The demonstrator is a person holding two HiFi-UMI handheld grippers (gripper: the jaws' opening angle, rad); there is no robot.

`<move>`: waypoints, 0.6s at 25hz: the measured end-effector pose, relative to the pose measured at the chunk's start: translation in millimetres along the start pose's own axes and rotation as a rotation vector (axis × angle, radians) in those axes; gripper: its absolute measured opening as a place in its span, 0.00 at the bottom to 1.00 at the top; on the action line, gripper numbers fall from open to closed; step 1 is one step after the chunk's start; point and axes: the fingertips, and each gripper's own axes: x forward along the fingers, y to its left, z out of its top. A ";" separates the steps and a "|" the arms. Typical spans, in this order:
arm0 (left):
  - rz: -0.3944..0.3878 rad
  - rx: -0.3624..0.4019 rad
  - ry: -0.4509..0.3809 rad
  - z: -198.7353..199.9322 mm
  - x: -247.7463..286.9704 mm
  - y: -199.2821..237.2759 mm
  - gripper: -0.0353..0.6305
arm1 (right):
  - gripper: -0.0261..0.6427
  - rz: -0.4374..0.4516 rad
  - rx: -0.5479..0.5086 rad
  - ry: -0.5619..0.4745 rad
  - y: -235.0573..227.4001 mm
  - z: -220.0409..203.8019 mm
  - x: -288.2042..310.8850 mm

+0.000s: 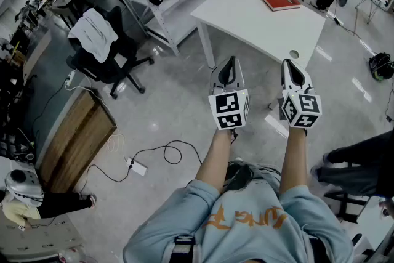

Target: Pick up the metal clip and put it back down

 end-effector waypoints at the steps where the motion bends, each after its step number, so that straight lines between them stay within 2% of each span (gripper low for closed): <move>1: 0.004 -0.001 0.003 -1.2 1.6 2.8 0.07 | 0.08 0.002 -0.002 -0.002 0.7 -0.1 2.1; 7: 0.018 -0.009 0.015 -4.1 10.5 11.3 0.07 | 0.08 0.021 -0.021 0.010 2.3 -3.0 12.8; 15: -0.029 0.014 0.024 -2.6 26.3 -4.8 0.07 | 0.08 -0.003 0.061 -0.015 -22.7 1.0 15.9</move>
